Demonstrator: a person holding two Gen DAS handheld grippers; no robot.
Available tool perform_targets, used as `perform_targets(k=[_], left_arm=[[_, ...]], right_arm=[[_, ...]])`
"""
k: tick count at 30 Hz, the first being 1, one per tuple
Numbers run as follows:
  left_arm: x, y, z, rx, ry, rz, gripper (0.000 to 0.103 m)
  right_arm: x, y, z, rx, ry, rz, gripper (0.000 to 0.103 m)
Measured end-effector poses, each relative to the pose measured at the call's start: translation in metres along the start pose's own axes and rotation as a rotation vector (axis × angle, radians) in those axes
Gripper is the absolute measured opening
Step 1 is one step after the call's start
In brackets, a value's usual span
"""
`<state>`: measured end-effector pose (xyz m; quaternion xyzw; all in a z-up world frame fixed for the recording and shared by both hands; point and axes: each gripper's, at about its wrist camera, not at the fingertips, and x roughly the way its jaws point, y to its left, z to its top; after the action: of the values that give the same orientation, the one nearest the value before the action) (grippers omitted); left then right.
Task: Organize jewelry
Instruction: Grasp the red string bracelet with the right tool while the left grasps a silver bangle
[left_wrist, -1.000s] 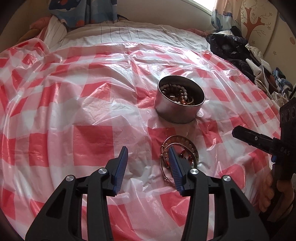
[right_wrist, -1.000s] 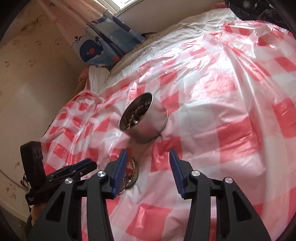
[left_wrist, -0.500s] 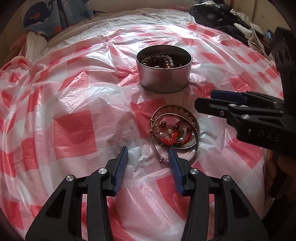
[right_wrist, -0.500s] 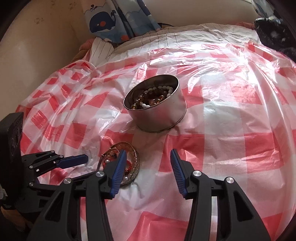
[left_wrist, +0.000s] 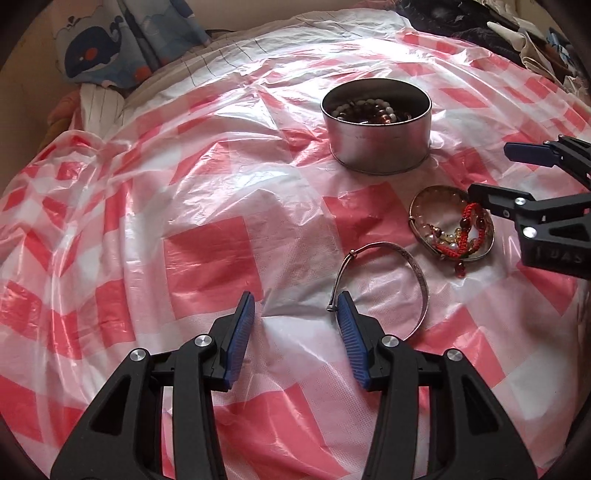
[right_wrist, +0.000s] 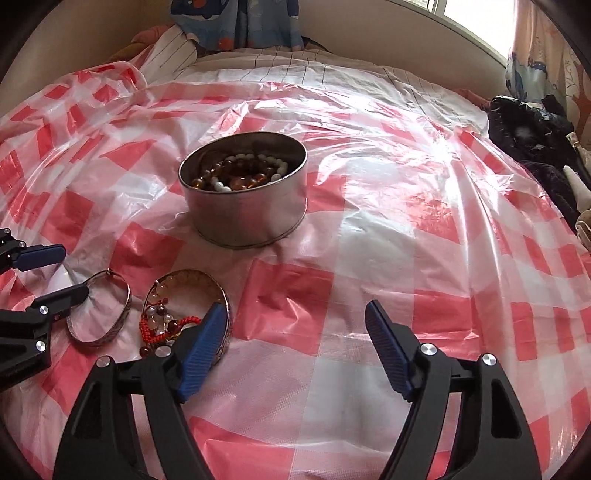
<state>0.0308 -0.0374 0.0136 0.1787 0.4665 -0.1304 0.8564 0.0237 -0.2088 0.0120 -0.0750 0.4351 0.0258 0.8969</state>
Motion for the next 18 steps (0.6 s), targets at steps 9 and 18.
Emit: perform_targets(k=[9, 18], left_arm=[[0.000, -0.001, 0.001, 0.006, -0.008, -0.021, 0.044], [-0.002, 0.003, 0.000, 0.002, -0.009, -0.016, 0.044]], right_arm=[[-0.003, 0.016, -0.001, 0.015, 0.018, 0.370, 0.063], [-0.012, 0.054, -0.011, -0.146, 0.037, 0.426, 0.060]])
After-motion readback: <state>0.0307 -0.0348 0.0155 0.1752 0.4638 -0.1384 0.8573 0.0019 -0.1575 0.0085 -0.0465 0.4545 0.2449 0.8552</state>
